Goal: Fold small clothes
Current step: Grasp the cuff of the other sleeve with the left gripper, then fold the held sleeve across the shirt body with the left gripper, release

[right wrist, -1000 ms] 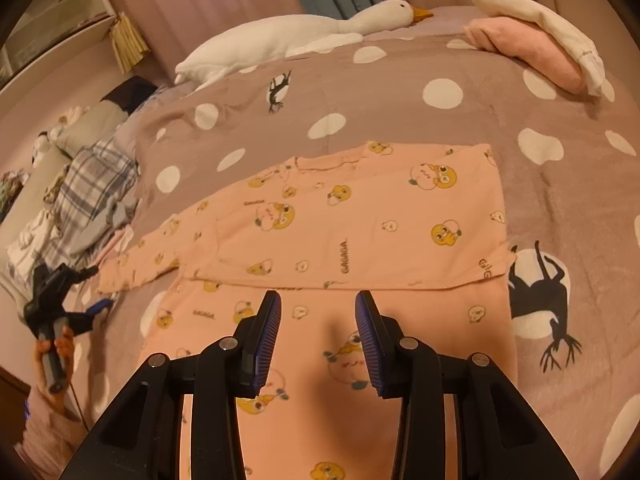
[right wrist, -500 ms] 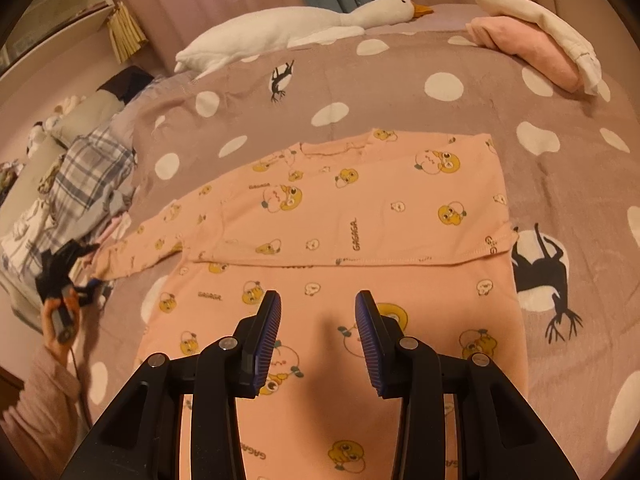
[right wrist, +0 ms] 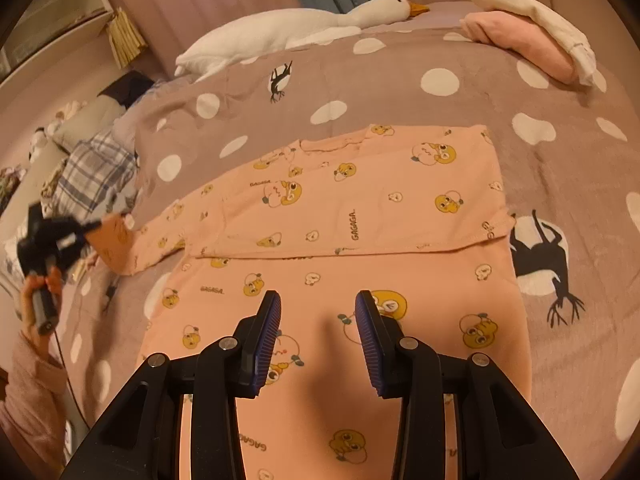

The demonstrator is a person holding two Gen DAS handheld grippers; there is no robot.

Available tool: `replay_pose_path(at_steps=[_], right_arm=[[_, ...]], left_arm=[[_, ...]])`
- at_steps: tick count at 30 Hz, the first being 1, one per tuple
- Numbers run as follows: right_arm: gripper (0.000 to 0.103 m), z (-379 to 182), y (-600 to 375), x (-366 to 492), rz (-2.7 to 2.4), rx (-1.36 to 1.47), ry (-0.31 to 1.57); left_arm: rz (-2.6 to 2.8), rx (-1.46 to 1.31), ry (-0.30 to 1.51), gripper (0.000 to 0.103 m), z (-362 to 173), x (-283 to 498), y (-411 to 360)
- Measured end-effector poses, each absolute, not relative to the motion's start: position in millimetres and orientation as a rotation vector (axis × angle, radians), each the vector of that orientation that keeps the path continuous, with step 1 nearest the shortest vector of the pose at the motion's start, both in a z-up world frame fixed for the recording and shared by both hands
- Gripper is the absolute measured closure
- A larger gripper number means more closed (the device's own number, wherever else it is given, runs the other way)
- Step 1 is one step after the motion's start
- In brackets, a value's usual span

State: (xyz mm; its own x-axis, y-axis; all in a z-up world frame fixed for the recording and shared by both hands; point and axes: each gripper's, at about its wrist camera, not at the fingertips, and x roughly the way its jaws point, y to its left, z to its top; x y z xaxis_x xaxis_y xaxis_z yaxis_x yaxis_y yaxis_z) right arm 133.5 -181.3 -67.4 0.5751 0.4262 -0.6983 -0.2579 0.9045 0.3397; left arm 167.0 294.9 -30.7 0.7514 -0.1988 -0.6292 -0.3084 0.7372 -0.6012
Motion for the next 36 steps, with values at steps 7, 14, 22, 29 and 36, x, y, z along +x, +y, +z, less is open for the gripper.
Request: replay_pose_path(at_steps=[7, 14, 22, 29, 36], right_arm=[[0.063, -64, -201, 126, 0.400, 0.222, 0.850], [0.063, -71, -230, 122, 0.354, 0.285, 0.845], [0.059, -82, -245, 125, 0.351, 0.375, 0.876], [0.050, -80, -233, 147, 0.418, 0.462, 0.885], [0.050, -83, -184, 195, 0.465, 0.421, 0.919]], left_arm=[[-0.164, -0.596, 0.777, 0.099, 2, 206, 161], [-0.267, -0.409, 0.937, 0.097, -36, 234, 30], [-0.325, -0.330, 1.154, 0.070, -101, 246, -26], [-0.345, -0.317, 1.008, 0.028, -69, 211, 11], [-0.202, -0.362, 0.957, 0.027, -78, 168, 92]])
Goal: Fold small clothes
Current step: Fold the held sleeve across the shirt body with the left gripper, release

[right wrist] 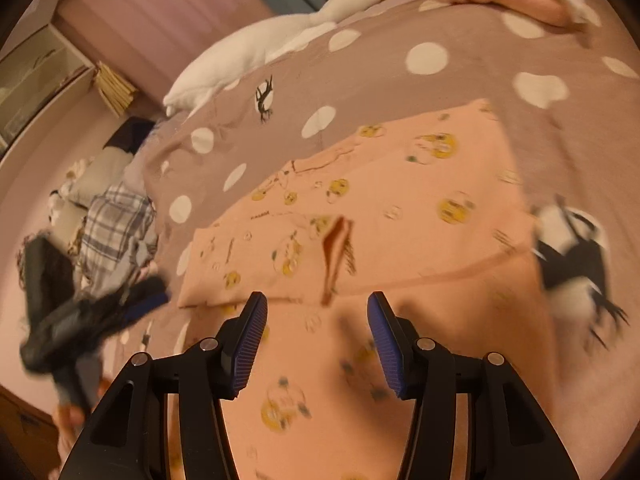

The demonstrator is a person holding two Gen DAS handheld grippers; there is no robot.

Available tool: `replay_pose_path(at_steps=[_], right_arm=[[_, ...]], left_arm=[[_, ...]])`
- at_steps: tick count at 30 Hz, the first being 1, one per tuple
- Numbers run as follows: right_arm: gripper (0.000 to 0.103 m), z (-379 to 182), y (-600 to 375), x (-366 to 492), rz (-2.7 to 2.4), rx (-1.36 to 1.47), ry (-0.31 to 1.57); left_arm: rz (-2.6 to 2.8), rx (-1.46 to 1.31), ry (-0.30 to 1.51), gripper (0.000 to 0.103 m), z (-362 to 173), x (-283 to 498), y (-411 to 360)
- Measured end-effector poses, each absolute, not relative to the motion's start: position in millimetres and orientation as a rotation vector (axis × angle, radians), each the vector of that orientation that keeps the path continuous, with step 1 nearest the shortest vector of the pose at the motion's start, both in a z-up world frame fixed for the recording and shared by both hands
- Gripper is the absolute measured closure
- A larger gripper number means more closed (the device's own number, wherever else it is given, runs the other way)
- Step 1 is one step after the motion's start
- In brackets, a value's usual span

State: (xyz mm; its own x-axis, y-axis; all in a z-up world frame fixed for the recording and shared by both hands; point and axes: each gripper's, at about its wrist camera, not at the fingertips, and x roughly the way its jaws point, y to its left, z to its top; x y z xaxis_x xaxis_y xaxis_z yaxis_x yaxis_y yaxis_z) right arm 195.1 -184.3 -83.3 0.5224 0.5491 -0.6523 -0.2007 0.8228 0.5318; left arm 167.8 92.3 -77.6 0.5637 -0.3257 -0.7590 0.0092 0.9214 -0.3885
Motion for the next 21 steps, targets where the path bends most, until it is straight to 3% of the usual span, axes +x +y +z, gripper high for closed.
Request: replay_pose_path(at_steps=[7, 9, 11, 21], right_arm=[[0.051, -104, -152, 238, 0.425, 0.357, 0.996], [0.062, -107, -148, 241, 0.420, 0.347, 0.994], [0.095, -102, -141, 240, 0.413, 0.312, 0.983], [0.097, 21, -179, 212, 0.512, 0.338, 0.697]], left_arm=[[-0.057, -0.458, 0.978, 0.026, -103, 124, 165], [-0.035, -0.483, 0.986, 0.026, -107, 117, 179], [-0.016, -0.489, 0.990, 0.027, -108, 115, 185], [-0.042, -0.493, 0.970, 0.027, -103, 119, 183]])
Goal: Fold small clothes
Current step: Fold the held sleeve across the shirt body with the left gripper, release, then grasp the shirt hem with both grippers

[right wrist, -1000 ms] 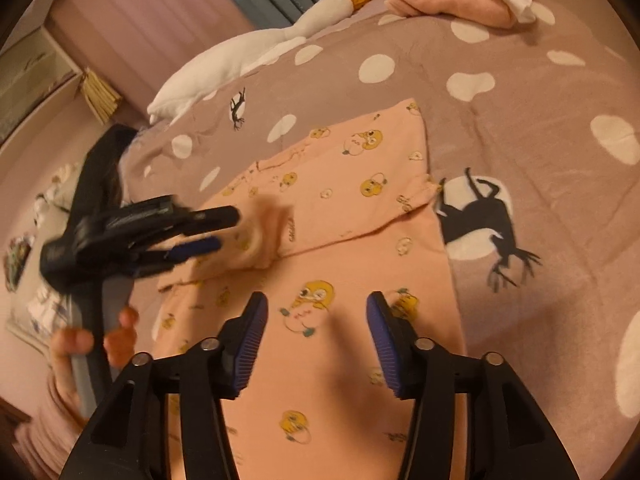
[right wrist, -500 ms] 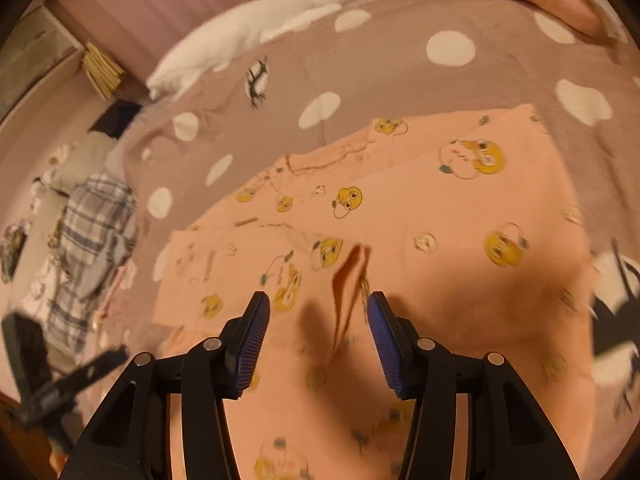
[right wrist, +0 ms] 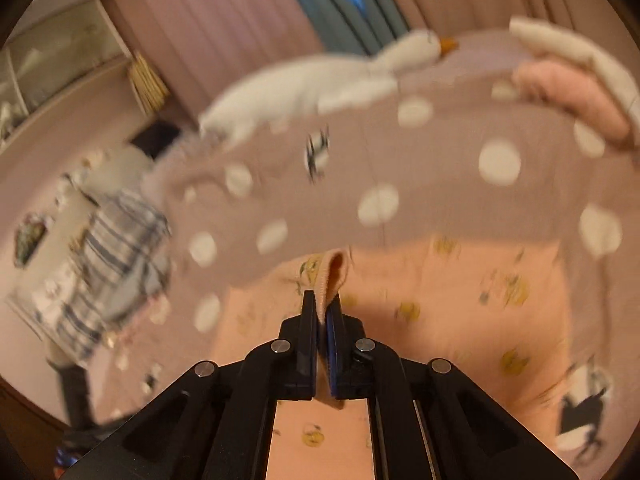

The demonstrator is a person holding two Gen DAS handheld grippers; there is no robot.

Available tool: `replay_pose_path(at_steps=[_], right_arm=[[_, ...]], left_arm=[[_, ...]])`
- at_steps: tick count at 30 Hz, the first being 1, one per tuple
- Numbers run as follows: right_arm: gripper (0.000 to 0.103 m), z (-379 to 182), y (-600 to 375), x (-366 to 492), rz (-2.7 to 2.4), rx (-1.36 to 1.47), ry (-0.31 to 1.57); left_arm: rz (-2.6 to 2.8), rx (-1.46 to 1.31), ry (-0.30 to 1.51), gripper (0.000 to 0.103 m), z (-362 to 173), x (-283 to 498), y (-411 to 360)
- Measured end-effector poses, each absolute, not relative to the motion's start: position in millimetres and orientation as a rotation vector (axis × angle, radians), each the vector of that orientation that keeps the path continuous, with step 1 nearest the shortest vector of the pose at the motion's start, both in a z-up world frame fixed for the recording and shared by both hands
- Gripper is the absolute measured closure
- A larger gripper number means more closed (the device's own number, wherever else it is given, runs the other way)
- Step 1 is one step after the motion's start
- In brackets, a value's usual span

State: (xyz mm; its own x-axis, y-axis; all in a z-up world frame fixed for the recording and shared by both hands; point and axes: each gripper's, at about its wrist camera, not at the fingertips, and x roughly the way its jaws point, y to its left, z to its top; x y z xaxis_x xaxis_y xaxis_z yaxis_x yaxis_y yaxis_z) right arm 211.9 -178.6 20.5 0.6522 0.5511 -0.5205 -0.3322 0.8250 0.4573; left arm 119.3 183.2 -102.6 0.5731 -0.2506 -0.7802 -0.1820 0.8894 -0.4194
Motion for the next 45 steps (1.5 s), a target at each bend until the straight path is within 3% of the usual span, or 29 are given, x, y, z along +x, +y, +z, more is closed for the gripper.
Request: replay_pose_path(at_steps=[5, 12, 19, 24, 28, 33, 34, 36, 38, 45], right_arm=[[0.097, 11, -221, 222, 0.410, 0.357, 0.727], [0.096, -59, -254, 248, 0.174, 0.301, 0.943], [0.091, -53, -263, 229, 0.150, 0.213, 0.829], [0.091, -67, -233, 222, 0.295, 0.139, 0.854], [0.091, -109, -232, 237, 0.218, 0.097, 0.997], [0.090, -96, -245, 226, 0.227, 0.188, 0.980], [0.089, -90, -247, 220, 0.233, 0.193, 0.970], [0.080, -81, -253, 204, 0.251, 0.212, 0.945], [0.053, -76, -265, 184, 0.278, 0.252, 0.935], [0.049, -89, -311, 131, 0.303, 0.406, 0.973]], left_arm=[[-0.066, -0.469, 0.969, 0.026, -98, 130, 173], [-0.117, -0.386, 0.979, 0.027, -88, 168, 143], [-0.210, -0.316, 0.962, 0.028, -83, 210, 100], [-0.221, -0.265, 1.014, 0.054, -104, 234, 79], [-0.185, -0.208, 1.083, 0.054, -135, 241, 76], [-0.217, -0.203, 1.078, 0.050, -120, 230, 82], [-0.229, -0.238, 1.075, 0.047, -116, 223, 89], [-0.235, -0.290, 1.059, 0.031, -109, 206, 105], [-0.246, -0.337, 1.049, 0.027, -107, 185, 120], [-0.328, -0.567, 1.099, 0.027, -129, 121, 162]])
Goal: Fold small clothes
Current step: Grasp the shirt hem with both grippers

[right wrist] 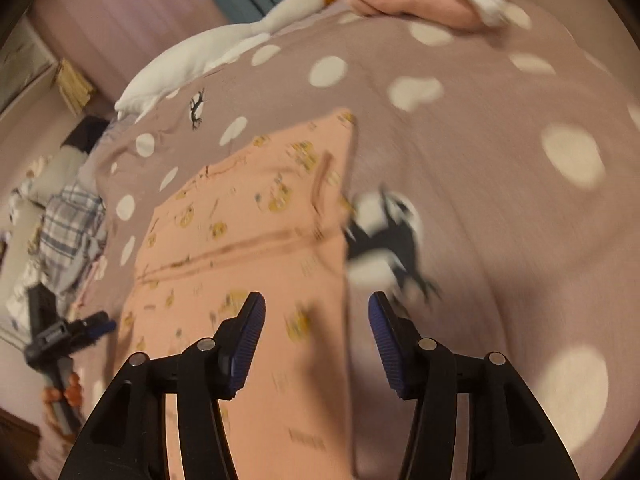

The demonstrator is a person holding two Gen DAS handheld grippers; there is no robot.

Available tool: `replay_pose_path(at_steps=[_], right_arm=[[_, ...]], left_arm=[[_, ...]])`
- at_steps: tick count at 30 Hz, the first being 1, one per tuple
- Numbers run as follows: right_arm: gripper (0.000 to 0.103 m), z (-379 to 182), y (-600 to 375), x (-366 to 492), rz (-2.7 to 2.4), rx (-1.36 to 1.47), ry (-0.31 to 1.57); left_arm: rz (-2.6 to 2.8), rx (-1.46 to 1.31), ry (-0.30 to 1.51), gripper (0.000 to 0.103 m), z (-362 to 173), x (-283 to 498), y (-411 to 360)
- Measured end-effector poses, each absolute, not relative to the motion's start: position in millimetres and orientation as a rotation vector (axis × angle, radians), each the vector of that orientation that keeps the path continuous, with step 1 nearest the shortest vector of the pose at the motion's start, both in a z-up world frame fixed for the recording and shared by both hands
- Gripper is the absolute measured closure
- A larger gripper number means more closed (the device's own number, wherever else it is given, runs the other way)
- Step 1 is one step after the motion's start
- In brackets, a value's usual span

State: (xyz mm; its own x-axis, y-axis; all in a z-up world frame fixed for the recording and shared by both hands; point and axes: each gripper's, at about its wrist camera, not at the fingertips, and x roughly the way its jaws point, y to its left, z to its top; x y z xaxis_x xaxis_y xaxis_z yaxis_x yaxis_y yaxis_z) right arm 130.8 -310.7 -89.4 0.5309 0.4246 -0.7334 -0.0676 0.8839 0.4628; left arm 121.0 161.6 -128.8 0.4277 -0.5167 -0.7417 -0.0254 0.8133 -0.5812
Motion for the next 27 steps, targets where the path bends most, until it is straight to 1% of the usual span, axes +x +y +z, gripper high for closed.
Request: replay_pose_path(at_steps=[2, 7, 11, 14, 20, 24, 27], right_arm=[[0.049, -98, -321, 118, 0.325, 0.452, 0.993], [0.049, -117, -315, 116, 0.425, 0.545, 1.067], [0.049, -125, -303, 124, 0.476, 0.615, 1.057], [0.049, -127, -292, 125, 0.519, 0.630, 1.069], [0.049, -130, -293, 101, 0.573, 0.640, 1.081], [0.049, -133, -294, 77, 0.609, 0.659, 1.092], [0.049, -135, -293, 63, 0.629, 0.661, 1.107]], left_arm=[[-0.371, -0.636, 1.112, 0.027, -139, 108, 167], [-0.455, -0.679, 1.100, 0.027, -137, 103, 155], [-0.489, -0.663, 1.117, 0.027, -140, 108, 136], [-0.546, -0.715, 1.115, 0.027, -142, 105, 132], [-0.609, -0.714, 1.136, 0.032, -149, 79, 126], [-0.650, -0.752, 1.142, 0.037, -152, 54, 129], [-0.671, -0.786, 1.143, 0.039, -154, 38, 128]])
